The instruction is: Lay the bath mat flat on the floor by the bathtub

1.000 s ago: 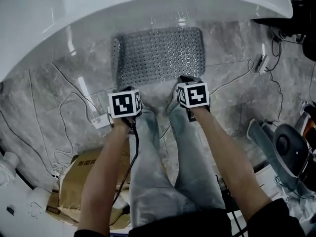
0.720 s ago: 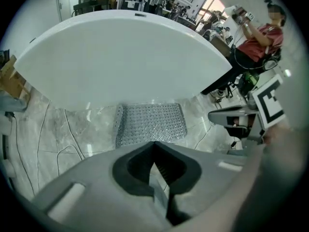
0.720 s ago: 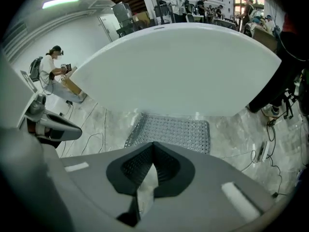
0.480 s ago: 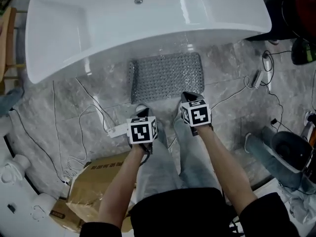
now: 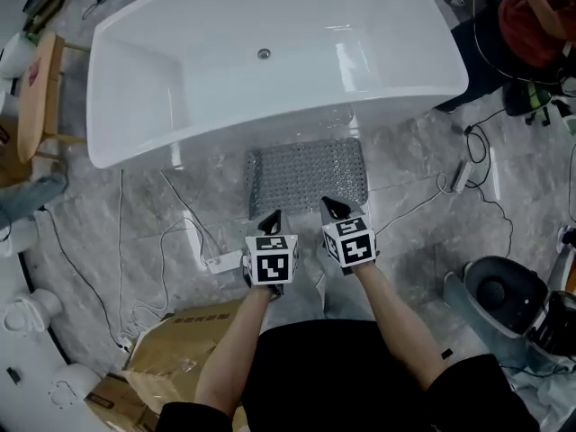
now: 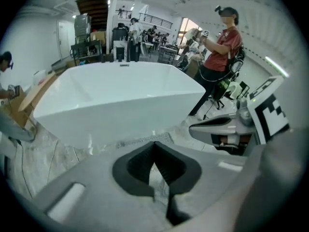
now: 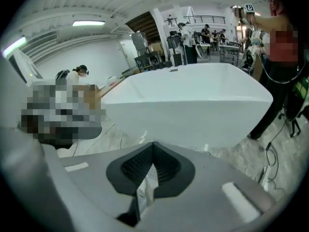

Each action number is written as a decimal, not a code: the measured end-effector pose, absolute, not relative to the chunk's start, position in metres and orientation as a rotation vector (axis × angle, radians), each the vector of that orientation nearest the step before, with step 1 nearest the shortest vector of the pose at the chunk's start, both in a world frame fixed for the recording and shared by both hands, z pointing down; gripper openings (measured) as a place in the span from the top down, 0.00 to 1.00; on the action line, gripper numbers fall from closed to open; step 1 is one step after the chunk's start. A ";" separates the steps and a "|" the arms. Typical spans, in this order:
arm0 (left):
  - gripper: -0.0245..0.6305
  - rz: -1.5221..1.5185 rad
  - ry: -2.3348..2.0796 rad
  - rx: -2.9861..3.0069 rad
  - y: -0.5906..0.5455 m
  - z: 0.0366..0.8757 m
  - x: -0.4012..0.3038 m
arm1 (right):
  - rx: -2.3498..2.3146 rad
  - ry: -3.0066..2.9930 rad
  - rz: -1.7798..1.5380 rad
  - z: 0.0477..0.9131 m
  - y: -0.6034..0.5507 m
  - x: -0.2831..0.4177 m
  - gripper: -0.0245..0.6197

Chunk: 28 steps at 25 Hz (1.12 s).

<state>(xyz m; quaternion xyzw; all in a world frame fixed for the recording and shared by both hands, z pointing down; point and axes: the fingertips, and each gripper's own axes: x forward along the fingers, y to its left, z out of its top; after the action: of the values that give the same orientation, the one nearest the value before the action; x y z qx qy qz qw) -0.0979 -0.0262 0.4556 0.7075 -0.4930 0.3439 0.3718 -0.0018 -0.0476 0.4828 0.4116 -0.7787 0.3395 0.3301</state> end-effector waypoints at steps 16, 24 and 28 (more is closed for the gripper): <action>0.96 0.587 -1.559 1.958 -0.042 0.296 -0.064 | 1.025 -2.494 0.512 0.296 -0.082 0.002 0.96; 0.96 0.364 -1.722 2.031 -0.088 0.211 -0.060 | 1.038 -2.621 0.107 0.190 -0.117 0.012 0.96; 0.96 0.279 -1.783 2.105 -0.105 0.166 -0.051 | 1.077 -2.638 -0.070 0.142 -0.132 0.024 0.96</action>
<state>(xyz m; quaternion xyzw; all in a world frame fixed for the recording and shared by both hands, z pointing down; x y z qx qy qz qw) -0.0508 -0.1045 0.1664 0.7463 -0.6321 0.0990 0.1835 0.0240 -0.1323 0.1421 0.3740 -0.9157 -0.0241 0.1452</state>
